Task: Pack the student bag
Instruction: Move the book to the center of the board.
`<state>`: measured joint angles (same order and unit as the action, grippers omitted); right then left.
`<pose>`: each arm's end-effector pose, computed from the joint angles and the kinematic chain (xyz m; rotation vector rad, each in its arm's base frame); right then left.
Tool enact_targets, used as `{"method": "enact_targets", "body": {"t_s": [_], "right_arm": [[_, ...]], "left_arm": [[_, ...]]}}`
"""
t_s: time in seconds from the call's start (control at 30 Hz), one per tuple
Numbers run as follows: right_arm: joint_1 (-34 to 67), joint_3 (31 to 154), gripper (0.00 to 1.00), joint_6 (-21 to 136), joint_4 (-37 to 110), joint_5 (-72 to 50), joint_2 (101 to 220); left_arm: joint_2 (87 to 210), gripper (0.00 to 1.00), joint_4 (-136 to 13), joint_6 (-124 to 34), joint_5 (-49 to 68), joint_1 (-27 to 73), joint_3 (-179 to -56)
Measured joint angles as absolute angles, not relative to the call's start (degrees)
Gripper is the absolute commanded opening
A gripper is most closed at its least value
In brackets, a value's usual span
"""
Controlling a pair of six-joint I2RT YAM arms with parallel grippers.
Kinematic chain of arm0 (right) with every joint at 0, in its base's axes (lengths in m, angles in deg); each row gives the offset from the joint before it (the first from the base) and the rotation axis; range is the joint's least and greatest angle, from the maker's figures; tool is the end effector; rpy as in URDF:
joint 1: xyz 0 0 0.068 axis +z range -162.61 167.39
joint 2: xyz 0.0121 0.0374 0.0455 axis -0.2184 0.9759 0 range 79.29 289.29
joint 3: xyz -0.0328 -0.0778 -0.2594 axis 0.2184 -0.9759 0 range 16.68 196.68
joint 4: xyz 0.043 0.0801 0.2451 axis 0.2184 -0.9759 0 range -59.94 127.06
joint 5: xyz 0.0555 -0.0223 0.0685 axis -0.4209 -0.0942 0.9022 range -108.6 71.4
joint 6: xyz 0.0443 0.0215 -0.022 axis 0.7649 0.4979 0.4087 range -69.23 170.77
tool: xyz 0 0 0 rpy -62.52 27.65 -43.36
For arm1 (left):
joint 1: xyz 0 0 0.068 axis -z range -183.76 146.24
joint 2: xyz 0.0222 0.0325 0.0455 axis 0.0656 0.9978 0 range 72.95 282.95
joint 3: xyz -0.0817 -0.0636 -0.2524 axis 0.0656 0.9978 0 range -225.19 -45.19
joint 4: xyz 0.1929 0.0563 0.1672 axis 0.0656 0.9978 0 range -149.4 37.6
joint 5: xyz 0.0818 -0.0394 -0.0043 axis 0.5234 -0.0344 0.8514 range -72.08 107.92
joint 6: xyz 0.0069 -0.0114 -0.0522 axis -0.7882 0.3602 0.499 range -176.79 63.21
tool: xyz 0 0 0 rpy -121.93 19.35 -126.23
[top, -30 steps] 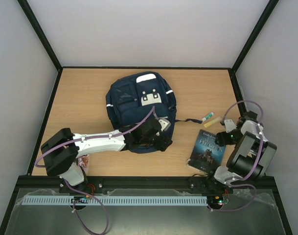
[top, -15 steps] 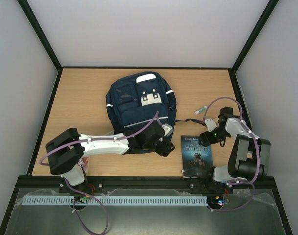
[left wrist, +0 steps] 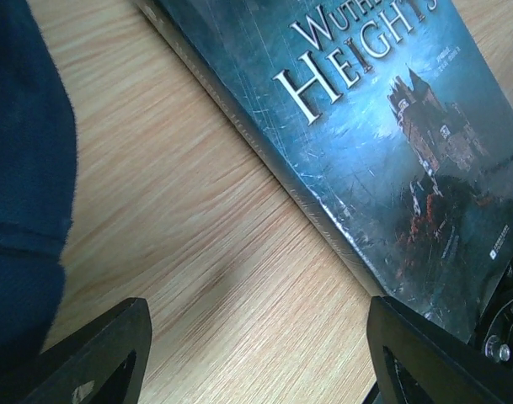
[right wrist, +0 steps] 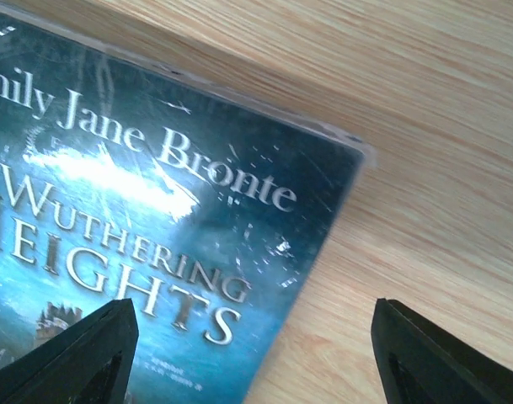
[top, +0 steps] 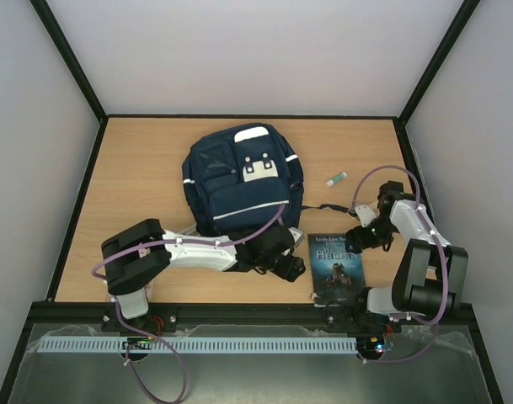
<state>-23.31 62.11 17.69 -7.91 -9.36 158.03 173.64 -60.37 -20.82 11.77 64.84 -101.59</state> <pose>0.2253 -0.0368 0.1811 -0.5845 2.8307 0.1061 0.1299 -0.3420 0.1699 0.7759 2.4389 -0.9576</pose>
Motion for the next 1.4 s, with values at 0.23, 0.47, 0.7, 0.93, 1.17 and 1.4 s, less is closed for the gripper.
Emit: {"method": "enact_targets", "body": {"t_s": [0.23,0.47,0.7,0.93,1.17,1.4], "right_arm": [[-26.28,60.78,0.78,14.58,-11.05,-11.66,158.03],[-26.48,57.43,0.76,12.13,-12.78,-11.15,158.03],[-26.48,57.32,0.71,11.04,-12.93,-8.97,159.34],[-26.48,62.57,0.62,12.40,-15.67,-5.84,161.29],[-22.83,94.33,0.36,24.09,-10.33,-1.38,172.94],[-12.45,114.26,0.12,34.82,-2.73,-2.32,194.58]], "left_arm": [[176.94,0.73,-61.49,-17.83,9.13,65.27,-103.77],[178.05,0.73,-61.60,-17.65,8.10,65.36,-104.74],[178.05,0.73,-57.29,-20.86,10.55,64.55,-110.70],[178.07,0.73,-54.23,-24.21,13.06,62.08,-114.77],[171.56,0.73,-49.49,-26.59,15.77,58.26,-113.19],[161.83,0.73,-47.54,-28.27,18.63,56.88,-110.94]]}}
